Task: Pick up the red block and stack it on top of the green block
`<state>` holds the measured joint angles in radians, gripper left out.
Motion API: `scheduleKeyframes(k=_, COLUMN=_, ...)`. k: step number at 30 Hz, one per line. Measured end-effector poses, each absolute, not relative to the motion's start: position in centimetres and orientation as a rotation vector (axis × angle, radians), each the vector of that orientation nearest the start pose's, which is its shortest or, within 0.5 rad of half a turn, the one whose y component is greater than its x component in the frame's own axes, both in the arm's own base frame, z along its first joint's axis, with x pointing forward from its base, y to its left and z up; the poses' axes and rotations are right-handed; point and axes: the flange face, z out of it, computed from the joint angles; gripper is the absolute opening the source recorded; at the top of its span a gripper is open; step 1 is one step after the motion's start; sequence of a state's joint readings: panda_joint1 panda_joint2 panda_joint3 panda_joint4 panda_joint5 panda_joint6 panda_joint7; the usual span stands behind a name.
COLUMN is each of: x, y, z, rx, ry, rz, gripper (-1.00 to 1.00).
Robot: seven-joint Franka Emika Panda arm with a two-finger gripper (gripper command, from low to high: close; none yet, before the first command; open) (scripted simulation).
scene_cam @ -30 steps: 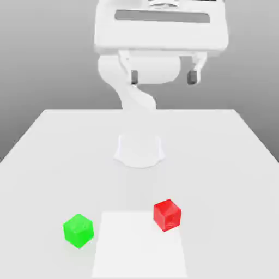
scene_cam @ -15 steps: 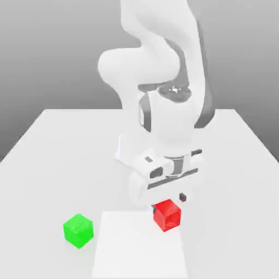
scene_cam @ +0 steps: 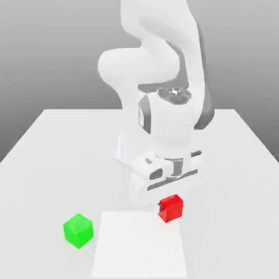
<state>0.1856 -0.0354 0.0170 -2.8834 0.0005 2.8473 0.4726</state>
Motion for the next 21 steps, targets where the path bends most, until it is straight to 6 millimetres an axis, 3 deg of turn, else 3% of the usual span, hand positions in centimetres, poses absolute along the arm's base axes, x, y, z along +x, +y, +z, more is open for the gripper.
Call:
scheduleKeyframes(k=4, x=36.5, y=1.0, z=21.9, rx=-3.103, ry=0.483, rz=0.001, gripper=-1.00)
scheduleKeyframes(k=8, x=38.0, y=-7.1, z=23.2, rx=-3.094, ry=0.531, rz=0.001, gripper=-1.00)
scheduleKeyframes(k=11, x=37.8, y=-13.6, z=24.3, rx=-3.089, ry=0.566, rz=0.002, gripper=-1.00)
scheduleKeyframes(k=14, x=38.0, y=-15.1, z=22.6, rx=-3.091, ry=0.547, rz=0.000, gripper=-1.00)
scheduleKeyframes(k=17, x=38.1, y=-14.9, z=19.5, rx=-3.096, ry=0.526, rz=0.001, gripper=-1.00)
scheduleKeyframes(k=18, x=38.1, y=-14.8, z=18.6, rx=-3.097, ry=0.526, rz=0.002, gripper=1.00)
scheduleKeyframes(k=21, x=38.1, y=-14.8, z=18.6, rx=-3.097, ry=0.526, rz=0.002, gripper=1.00)
